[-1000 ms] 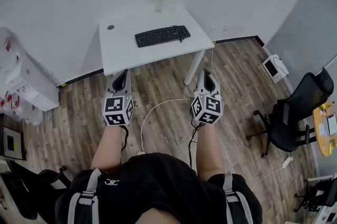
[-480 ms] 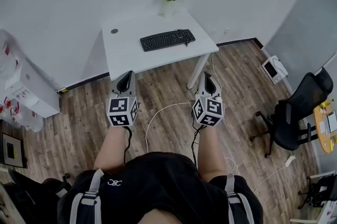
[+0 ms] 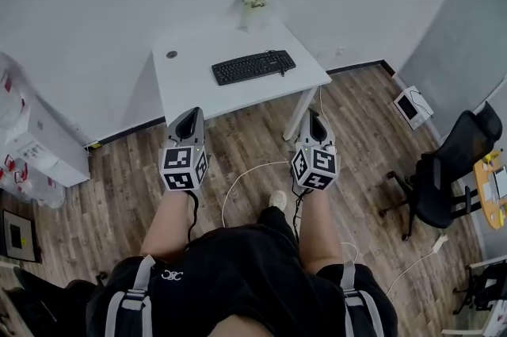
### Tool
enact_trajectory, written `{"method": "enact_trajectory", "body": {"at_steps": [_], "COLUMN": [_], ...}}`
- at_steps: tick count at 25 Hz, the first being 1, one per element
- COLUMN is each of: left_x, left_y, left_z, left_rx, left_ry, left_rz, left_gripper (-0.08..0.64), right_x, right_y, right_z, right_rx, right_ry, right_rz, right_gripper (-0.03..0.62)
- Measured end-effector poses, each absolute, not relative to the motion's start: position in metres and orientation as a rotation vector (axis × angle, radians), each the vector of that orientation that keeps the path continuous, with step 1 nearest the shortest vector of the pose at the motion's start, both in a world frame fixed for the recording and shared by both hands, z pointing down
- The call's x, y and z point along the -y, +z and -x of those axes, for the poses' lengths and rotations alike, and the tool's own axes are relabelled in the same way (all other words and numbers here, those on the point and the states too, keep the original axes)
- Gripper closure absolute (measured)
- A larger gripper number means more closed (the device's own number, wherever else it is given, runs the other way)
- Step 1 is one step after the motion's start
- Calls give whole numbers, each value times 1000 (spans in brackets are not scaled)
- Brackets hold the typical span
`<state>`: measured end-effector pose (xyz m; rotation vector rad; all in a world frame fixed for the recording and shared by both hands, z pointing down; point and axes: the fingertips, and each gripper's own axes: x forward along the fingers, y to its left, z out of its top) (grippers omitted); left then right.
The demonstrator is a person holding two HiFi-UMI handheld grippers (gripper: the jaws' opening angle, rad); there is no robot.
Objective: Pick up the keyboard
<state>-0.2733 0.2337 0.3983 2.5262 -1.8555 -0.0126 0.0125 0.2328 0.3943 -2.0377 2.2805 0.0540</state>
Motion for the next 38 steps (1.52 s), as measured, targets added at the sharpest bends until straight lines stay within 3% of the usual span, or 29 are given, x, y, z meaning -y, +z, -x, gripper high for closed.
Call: {"method": "enact_trajectory", "body": {"at_steps": [20,38], "left_x": [-8,262], "left_y": [449,462], "left_z": [205,130], "left_rx": [1939,2059], "left_ry": [43,170], "left_rz": [-2432,-2154], "left_gripper": [548,548], "right_x": [27,340], "right_y": [443,480], "right_z": [-82,-143], "right_rx": [-2353,-2627], "right_ry": [-15,-253], "right_rz": [1934,1782], "right_gripper": [588,588]}}
